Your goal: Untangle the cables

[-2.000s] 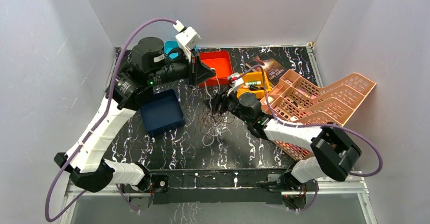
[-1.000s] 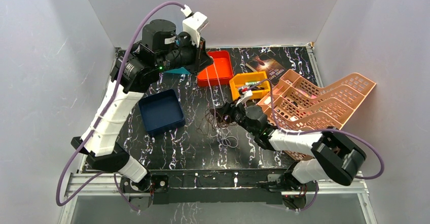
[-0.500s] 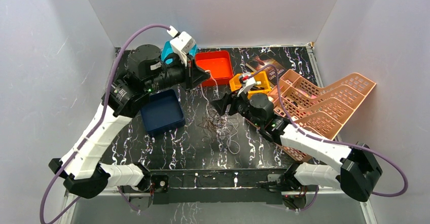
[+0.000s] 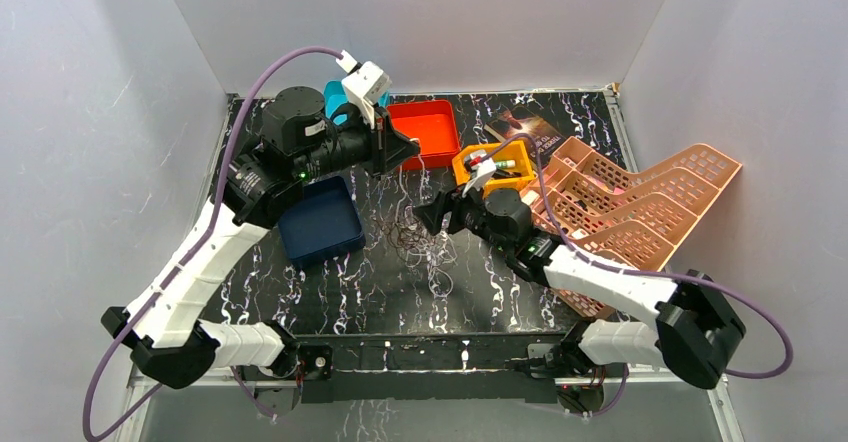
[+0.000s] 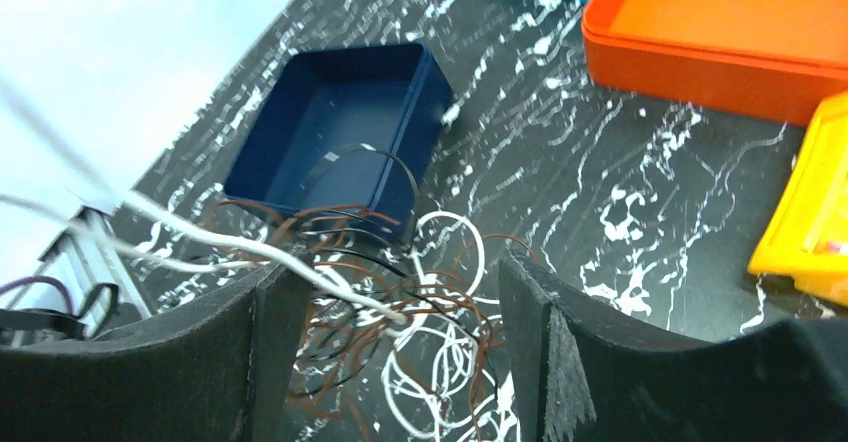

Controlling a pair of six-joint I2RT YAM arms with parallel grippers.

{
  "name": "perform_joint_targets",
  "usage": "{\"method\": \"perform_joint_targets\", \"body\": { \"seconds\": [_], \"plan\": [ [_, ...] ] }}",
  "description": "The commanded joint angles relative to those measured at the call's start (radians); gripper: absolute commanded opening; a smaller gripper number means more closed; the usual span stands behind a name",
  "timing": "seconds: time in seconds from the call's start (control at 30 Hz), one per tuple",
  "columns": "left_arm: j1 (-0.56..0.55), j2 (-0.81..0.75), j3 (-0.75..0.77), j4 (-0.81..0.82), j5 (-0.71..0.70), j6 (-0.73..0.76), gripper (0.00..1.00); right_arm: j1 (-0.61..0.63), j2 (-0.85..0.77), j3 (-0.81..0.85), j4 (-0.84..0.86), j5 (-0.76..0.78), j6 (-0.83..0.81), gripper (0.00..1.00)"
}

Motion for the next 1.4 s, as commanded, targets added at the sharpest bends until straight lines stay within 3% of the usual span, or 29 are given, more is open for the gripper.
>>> {"method": "perform_joint_targets", "body": {
  "seconds": [0.0, 0.2, 0.43, 0.63, 0.87, 1.07, 1.37],
  "plan": [
    [0.006, 0.001, 0.061, 0.038, 0.032, -0.007, 0.0, 0.006, 0.067, -0.029, 0.14, -0.003, 0.008, 0.76],
    [0.005, 0.01, 0.116, 0.034, -0.004, -0.004, 0.0, 0.007, 0.175, -0.036, 0.189, 0.016, 0.023, 0.74],
    [0.005, 0.105, 0.358, -0.063, -0.224, 0.075, 0.0, 0.008, 0.22, -0.2, 0.245, 0.039, 0.078, 0.72],
    [0.005, 0.167, 0.468, -0.089, -0.262, 0.114, 0.0, 0.01, 0.225, -0.311, 0.271, 0.053, 0.112, 0.72],
    [0.006, 0.169, 0.471, -0.089, -0.249, 0.117, 0.0, 0.01, 0.138, -0.292, 0.186, 0.079, 0.069, 0.72],
    [0.005, 0.163, 0.458, -0.097, -0.276, 0.131, 0.0, 0.01, -0.041, -0.26, 0.117, 0.053, 0.008, 0.74],
    [0.006, 0.178, 0.407, -0.204, -0.441, 0.135, 0.0, 0.01, -0.288, -0.176, -0.101, 0.087, -0.086, 0.77]
  ]
}}
